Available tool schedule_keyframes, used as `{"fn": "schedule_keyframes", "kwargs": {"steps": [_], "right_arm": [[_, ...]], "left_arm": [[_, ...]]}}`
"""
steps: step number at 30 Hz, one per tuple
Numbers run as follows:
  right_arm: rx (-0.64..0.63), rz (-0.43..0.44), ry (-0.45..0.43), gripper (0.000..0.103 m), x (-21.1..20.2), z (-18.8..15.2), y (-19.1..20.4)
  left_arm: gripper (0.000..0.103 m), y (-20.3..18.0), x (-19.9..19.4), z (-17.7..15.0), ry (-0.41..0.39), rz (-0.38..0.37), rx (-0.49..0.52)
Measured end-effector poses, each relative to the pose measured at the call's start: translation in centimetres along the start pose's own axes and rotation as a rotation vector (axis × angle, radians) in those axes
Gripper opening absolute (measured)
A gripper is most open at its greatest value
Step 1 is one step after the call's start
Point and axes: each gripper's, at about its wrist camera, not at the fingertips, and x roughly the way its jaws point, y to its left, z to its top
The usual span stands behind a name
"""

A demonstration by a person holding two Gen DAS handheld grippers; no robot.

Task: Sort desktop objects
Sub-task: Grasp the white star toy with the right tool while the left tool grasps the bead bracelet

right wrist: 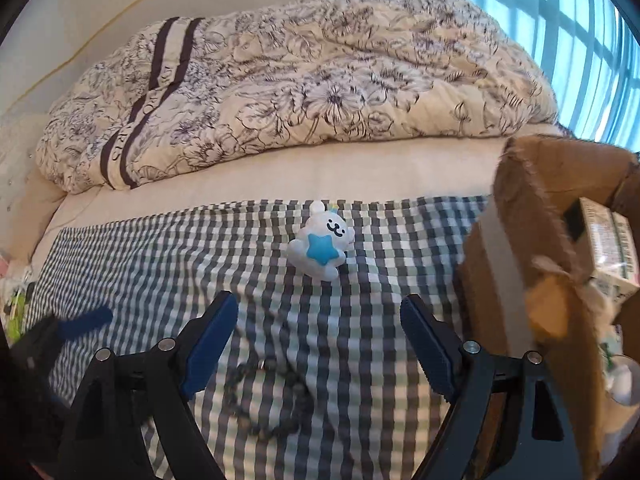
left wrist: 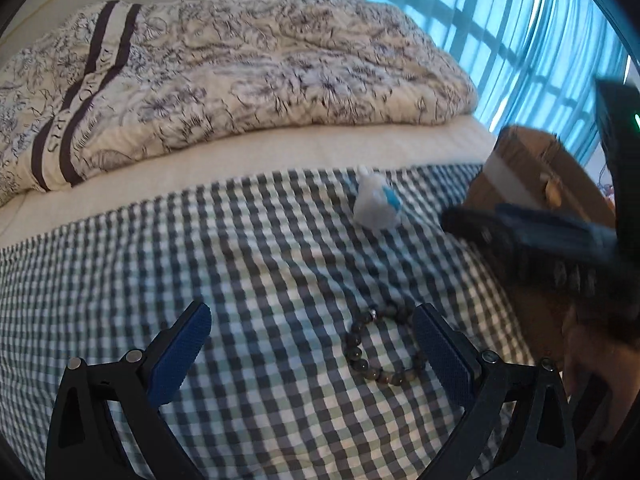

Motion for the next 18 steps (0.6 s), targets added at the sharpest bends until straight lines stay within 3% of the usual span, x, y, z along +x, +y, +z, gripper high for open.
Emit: {"fn": "schedule_keyframes", "kwargs": {"steps": [5, 9, 18], "right_arm": [[-0.014, 0.01, 0.032, 0.084, 2.9, 0.6, 0.2], [-0.034, 0.001, 0.054, 0.077, 4.8, 1.5, 0.1], [-0.029, 0.009, 0.067, 0.076, 7.8, 3.5, -0.6]], "left_arm": [[0.098, -0.3, 2.7, -1.0, 0.051, -0.007, -0.01], [0.09, -0.1, 4.4, -1.6, 0.077, 0.004, -0.041], [0.087, -0.7, 6.4, -2.0, 0.106, 0.006, -0.047]]}}
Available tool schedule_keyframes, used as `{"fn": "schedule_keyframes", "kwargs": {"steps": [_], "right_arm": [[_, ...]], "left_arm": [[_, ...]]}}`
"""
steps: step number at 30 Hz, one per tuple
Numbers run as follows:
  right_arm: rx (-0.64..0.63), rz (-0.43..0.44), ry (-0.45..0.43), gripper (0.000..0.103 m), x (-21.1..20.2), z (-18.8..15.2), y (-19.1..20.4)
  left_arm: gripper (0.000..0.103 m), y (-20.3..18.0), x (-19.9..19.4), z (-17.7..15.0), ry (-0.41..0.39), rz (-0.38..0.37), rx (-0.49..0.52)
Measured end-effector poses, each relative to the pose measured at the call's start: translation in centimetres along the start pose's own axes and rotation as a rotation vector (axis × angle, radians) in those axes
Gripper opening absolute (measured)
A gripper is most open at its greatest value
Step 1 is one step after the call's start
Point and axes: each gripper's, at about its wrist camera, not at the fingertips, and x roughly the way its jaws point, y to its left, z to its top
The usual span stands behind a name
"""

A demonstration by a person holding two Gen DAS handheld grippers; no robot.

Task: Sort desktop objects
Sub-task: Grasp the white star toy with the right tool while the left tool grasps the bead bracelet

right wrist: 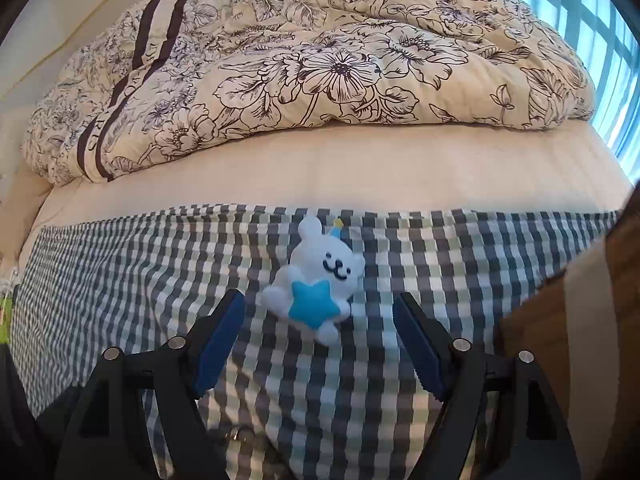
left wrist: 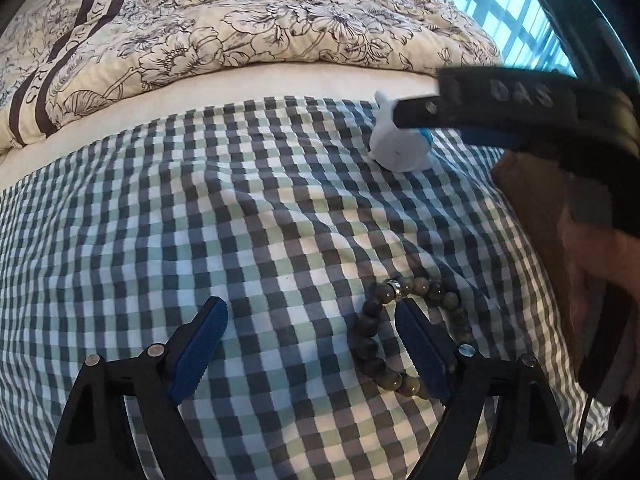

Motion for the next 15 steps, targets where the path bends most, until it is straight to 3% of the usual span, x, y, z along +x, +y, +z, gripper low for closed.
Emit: {"fn": "schedule_keyframes", "kwargs": {"steps": [7, 12, 14, 15], "right_arm": [[0.011, 0.025, 0.004, 0.076, 1.7, 0.4, -0.2], [0.012, 0.029, 0.009, 0.076, 2.4, 0.6, -0.4], [0.005, 0.034, 0.02, 0.076, 2.9, 0.6, -0.5], [-0.001, 0.032, 0.03, 0.076, 3.2, 0.5, -0.5]], "left_arm": [[0.077, -1.5, 0.7, -0.2, -0.003, 0.005, 0.044], [0.047, -2.5, 1.0, -0.2, -0.01, 0.001, 0.081], [0.043, -2.8, 1.2, -0.3, -0.01, 0.003, 0.098], [0.034, -2.9, 1.2, -0.3, -0.01, -0.003, 0.104]]}}
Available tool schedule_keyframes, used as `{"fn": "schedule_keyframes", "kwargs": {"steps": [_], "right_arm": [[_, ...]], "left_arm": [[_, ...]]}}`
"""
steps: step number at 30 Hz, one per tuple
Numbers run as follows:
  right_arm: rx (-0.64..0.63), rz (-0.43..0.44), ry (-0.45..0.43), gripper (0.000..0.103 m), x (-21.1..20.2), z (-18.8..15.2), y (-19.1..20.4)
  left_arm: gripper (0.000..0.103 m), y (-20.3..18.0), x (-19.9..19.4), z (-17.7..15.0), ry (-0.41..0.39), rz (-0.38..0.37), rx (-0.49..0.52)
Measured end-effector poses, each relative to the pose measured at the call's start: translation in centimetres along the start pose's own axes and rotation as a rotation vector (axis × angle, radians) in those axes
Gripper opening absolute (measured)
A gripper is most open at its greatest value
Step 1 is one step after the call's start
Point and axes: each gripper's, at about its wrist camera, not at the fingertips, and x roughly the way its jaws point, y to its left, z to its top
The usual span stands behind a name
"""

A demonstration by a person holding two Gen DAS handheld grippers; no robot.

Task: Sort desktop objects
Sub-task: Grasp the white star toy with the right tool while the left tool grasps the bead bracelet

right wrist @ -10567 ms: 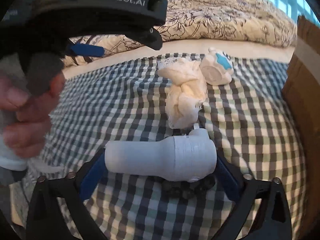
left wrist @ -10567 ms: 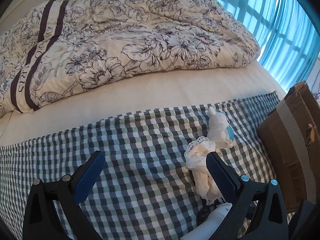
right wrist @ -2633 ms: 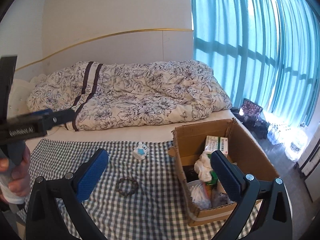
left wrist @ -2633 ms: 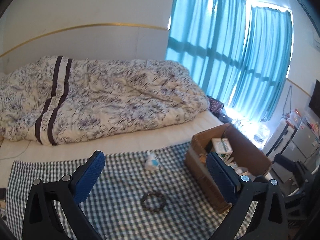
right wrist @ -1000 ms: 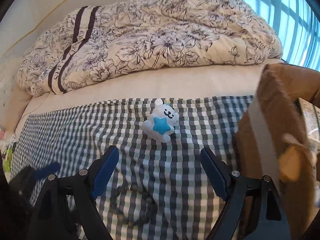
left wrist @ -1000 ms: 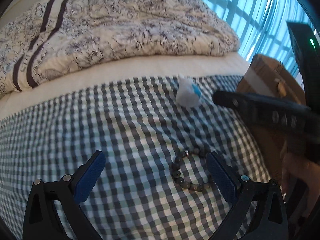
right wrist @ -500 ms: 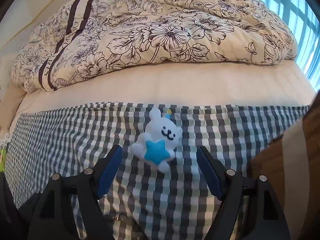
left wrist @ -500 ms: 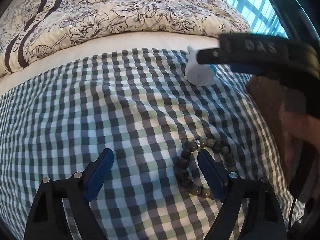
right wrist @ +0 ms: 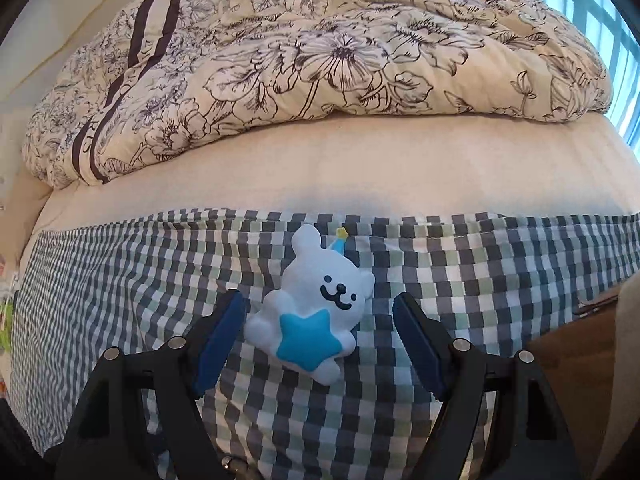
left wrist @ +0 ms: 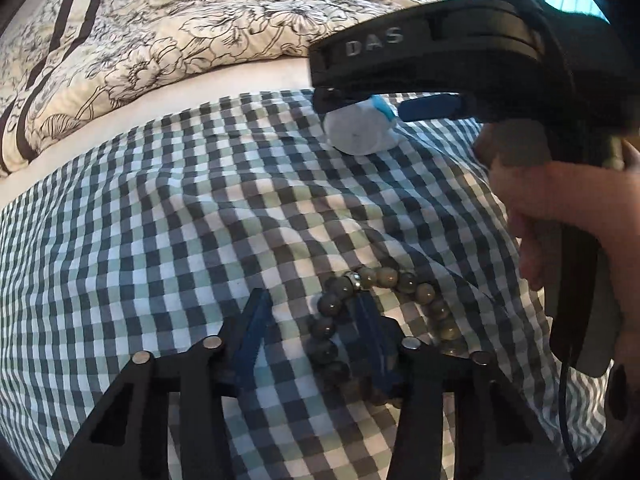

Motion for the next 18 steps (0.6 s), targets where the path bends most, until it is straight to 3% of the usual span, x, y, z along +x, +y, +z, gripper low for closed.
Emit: {"fn": "schedule_keyframes", "kwargs": {"steps": [3, 7, 10, 18], "right_arm": [[-0.01, -0.004, 0.029, 0.077, 0.9, -0.3, 0.0], [-0.01, 0.002, 0.026, 0.074, 0.9, -0.3, -0.1], [0.007, 0.005, 0.019, 0.059, 0.6, -0.3, -0.4], [0.012, 0.03, -0.015, 0.059, -0.9, -0.4, -0.5]], "left_arm": [[0.012, -0.2, -0.1, 0.0, 0.0, -0.032, 0.0], [0.011, -0.8, -0.3, 0.1, -0.003, -0.046, 0.015], [0.011, -1.0, -0.8, 0.2, -0.009, -0.054, 0.017], [0.011, -1.0, -3.1, 0.8, -0.053, -0.054, 0.026]]}}
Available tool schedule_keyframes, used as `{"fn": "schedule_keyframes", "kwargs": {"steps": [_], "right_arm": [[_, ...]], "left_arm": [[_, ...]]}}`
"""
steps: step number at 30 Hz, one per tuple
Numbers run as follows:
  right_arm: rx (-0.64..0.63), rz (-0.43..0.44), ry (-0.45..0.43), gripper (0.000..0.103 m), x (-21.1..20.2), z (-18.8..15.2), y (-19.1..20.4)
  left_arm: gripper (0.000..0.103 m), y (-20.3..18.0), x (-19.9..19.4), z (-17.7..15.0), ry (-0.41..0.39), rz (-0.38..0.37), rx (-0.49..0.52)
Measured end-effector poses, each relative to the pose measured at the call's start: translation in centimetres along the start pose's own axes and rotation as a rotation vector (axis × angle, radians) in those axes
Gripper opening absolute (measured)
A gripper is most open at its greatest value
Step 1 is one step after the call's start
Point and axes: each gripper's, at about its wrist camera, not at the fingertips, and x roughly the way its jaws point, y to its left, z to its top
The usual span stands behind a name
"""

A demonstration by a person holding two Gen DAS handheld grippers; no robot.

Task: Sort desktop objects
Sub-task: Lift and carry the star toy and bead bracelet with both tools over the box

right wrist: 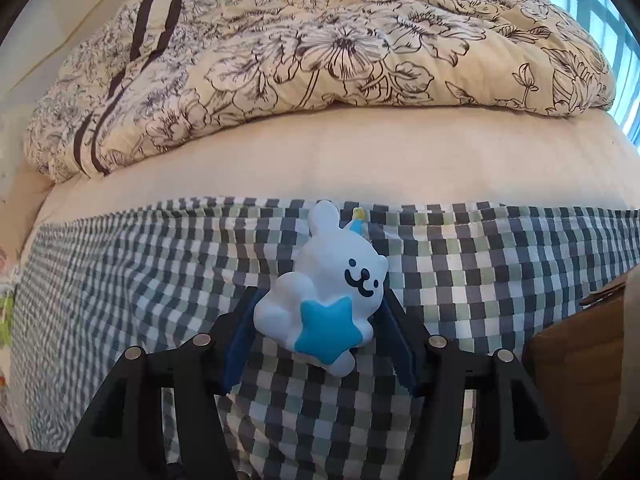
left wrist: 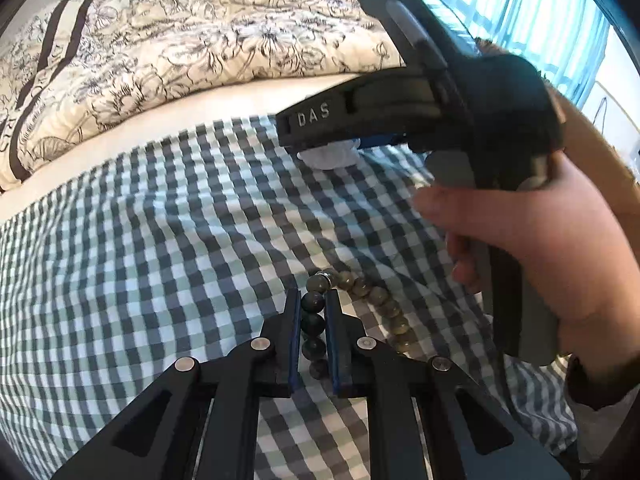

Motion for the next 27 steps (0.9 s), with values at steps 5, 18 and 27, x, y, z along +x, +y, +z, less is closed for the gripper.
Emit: {"fn": "schedule_keyframes", "kwargs": {"steps": [5, 18, 27], "right_arm": [[0.037, 0.043, -0.046, 0.059, -2.3, -0.1, -0.5], [-0.003, 0.099, -0.153, 0.059, -8.5, -0.4, 2.1], [-0.031, 0.094, -0.251, 0.058, -15.4, 0.1, 4.1]], "left_arm": [[0.011, 0.1, -1.7, 0.6, -0.034, 0.013, 0.001], [0.011, -0.7, -7.7, 0.8, -0.115, 0.087, -0.034], [0.011, -0.4, -11.2, 1.0, -0.178, 0.126, -0.087]]}}
